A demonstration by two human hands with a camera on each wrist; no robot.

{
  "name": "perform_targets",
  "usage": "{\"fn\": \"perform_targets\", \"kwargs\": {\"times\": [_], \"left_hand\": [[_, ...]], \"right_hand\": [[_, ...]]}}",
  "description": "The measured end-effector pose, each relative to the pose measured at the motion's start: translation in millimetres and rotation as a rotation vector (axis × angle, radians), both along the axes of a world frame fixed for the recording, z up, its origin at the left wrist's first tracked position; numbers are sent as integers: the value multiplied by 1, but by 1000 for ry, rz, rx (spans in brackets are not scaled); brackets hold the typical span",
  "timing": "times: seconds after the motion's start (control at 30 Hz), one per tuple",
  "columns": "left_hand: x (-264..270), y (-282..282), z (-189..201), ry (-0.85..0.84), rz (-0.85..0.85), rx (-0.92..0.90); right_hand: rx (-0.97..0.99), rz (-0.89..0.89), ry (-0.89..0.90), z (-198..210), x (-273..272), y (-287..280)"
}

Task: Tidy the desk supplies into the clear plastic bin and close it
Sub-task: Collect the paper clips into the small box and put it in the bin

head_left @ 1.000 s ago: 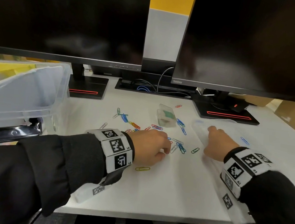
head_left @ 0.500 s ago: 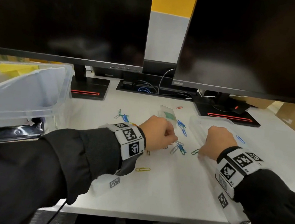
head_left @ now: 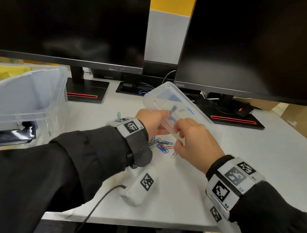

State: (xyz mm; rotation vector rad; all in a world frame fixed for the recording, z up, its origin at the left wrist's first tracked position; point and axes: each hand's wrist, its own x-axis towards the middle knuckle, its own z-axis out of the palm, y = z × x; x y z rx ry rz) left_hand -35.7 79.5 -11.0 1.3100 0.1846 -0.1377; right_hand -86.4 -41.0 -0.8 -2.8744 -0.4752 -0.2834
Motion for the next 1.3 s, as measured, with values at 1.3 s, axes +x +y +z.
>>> {"fn": "perform_targets", "kwargs": {"times": [1.3], "left_hand": [[4,5,40,-179,-20,-101]], "right_hand": [[114,206,-299,-7,6,-27]]}}
